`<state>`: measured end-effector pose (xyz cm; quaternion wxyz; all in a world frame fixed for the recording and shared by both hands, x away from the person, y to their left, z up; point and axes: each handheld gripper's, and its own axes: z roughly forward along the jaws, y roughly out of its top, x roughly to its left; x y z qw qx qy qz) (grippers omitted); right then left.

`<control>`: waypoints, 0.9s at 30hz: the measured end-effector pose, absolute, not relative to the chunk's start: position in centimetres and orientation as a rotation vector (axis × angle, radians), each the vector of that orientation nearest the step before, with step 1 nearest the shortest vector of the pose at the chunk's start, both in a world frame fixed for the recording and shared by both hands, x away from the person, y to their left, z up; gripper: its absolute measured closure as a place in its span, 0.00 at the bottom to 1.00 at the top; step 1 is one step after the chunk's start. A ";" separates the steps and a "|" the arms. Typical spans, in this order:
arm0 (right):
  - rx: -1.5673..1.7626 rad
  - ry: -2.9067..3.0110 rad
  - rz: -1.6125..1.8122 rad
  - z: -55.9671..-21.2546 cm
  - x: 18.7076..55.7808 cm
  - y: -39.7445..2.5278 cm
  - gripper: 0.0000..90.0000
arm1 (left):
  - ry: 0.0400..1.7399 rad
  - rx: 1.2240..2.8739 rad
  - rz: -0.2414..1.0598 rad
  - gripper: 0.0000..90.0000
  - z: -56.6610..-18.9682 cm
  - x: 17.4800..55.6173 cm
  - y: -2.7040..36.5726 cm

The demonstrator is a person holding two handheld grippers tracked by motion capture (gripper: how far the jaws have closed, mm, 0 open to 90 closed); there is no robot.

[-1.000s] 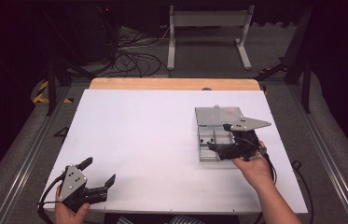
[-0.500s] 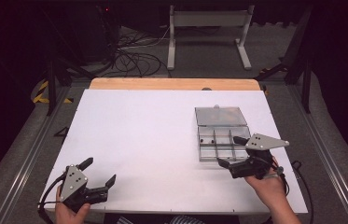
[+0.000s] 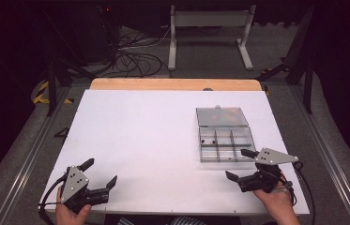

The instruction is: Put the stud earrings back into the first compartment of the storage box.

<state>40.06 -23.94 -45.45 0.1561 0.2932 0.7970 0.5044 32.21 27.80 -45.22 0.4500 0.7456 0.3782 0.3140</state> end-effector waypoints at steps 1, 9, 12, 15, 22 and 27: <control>0.841 2.284 1.444 -45.7 40.0 -24.0 0.02 | 0.935 1.844 0.777 0.09 -45.2 32.2 27.8; 0.867 2.289 1.418 -47.6 39.6 -24.8 0.02 | 0.930 1.852 0.777 0.09 -45.2 32.2 27.8; 0.875 2.299 1.409 -48.3 39.5 -25.0 0.01 | 0.930 1.854 0.778 0.09 -45.2 32.2 27.7; 0.882 2.327 1.391 -48.9 39.5 -25.0 0.00 | 0.931 1.854 0.770 0.09 -45.3 32.2 27.7; 0.869 2.332 1.367 -48.9 39.4 -24.8 0.00 | 0.930 1.855 0.769 0.09 -45.3 32.3 27.7; 0.872 2.298 1.373 -48.6 39.4 -24.8 0.00 | 0.927 1.858 0.766 0.09 -45.3 32.3 27.7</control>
